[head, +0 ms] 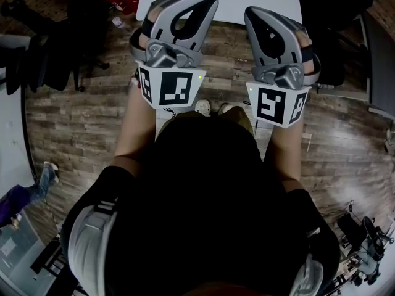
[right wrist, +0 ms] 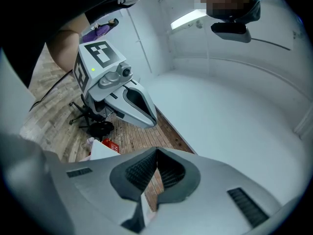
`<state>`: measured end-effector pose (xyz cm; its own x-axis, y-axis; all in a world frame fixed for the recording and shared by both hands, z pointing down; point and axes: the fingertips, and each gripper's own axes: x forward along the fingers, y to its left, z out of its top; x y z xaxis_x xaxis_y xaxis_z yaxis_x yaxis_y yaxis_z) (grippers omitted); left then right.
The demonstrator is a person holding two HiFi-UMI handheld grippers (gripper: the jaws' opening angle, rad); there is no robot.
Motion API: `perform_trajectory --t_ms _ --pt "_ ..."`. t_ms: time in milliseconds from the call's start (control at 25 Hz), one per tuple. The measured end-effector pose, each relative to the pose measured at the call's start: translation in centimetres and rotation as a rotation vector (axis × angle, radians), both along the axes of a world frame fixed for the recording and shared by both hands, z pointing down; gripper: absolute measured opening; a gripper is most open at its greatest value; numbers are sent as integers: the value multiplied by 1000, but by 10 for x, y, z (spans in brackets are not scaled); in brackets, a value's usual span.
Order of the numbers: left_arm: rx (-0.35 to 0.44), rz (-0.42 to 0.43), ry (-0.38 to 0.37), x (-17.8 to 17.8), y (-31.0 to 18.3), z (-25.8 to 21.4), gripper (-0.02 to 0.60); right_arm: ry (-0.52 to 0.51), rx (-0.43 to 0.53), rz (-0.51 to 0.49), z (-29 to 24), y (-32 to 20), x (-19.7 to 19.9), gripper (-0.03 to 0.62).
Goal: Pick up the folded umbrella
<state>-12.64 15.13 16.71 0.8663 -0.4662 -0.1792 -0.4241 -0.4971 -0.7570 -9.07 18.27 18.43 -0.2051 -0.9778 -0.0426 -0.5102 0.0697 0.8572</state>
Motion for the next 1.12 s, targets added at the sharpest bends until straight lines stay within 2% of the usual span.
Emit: perform_trajectory --t_ms 600,1120 --pt "21 14 13 -22 -6 -9 12 22 12 45 -6 -4 -10 29" --pt "37 10 25 -11 -23 -10 12 29 22 48 -3 -18 2 29"
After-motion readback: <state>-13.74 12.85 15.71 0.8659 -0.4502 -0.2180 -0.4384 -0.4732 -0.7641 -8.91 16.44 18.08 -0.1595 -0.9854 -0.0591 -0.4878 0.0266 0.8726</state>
